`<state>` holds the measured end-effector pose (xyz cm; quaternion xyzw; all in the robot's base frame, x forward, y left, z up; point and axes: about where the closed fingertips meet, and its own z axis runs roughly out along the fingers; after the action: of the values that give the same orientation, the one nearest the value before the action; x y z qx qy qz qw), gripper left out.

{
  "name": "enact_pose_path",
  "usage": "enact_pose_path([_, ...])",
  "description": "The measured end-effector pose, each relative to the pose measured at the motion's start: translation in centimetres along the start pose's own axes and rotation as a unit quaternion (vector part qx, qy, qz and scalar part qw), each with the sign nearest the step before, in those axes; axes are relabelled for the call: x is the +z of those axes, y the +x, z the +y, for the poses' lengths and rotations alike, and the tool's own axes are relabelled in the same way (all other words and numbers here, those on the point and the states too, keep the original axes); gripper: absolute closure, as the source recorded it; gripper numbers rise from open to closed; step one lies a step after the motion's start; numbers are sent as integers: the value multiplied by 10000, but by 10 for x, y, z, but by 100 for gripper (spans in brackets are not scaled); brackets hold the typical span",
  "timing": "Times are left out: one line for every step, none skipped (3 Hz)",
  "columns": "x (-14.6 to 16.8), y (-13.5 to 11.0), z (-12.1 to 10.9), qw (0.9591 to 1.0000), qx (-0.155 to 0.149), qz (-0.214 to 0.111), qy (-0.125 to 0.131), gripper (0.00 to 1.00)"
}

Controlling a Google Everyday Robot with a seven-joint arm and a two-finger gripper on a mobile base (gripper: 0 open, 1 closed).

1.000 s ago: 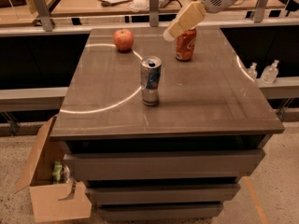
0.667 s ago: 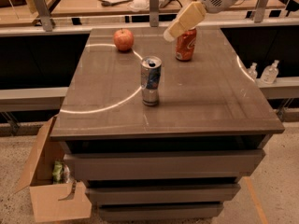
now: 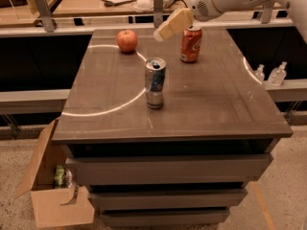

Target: Pick apple

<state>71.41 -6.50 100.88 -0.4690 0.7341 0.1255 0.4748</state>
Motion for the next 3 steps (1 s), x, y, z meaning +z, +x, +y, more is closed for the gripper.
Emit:
enact_pose_path([37,3,-17,9997,62,-200,81,0])
enact_pose_path([71,1,-27,9997,-26,-251,62,0])
enact_pose_path([101,-1,-27,9997,-86,-236,-20,0])
